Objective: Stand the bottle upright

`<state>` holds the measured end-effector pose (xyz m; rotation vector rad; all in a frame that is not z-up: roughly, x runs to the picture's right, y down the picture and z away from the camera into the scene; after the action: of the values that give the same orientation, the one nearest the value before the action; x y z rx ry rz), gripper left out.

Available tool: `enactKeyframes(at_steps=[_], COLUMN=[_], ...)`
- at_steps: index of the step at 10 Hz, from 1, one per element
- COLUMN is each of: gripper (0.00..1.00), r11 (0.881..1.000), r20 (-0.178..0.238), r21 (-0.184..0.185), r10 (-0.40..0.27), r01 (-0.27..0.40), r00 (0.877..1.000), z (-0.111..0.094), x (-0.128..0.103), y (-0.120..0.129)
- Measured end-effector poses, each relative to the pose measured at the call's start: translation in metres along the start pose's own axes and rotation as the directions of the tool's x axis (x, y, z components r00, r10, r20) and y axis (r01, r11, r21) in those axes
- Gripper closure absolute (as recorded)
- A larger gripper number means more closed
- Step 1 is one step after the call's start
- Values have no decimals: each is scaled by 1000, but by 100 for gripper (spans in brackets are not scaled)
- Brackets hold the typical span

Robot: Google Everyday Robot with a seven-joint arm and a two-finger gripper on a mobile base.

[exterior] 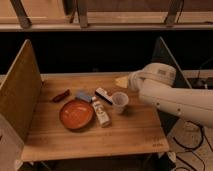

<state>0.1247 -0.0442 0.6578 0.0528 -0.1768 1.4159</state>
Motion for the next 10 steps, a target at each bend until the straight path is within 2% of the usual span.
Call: enactKeyframes(at_steps=[7,8,10], gripper=[20,20,20], r11=[1000,1000,999], r20=[0,5,18], r21=[0,-6,-46], r10=[0,4,26], r01=[0,-4,-25], r00=[1000,1000,1000], z=[0,0,4], x=[0,-2,-7], y=[0,0,8])
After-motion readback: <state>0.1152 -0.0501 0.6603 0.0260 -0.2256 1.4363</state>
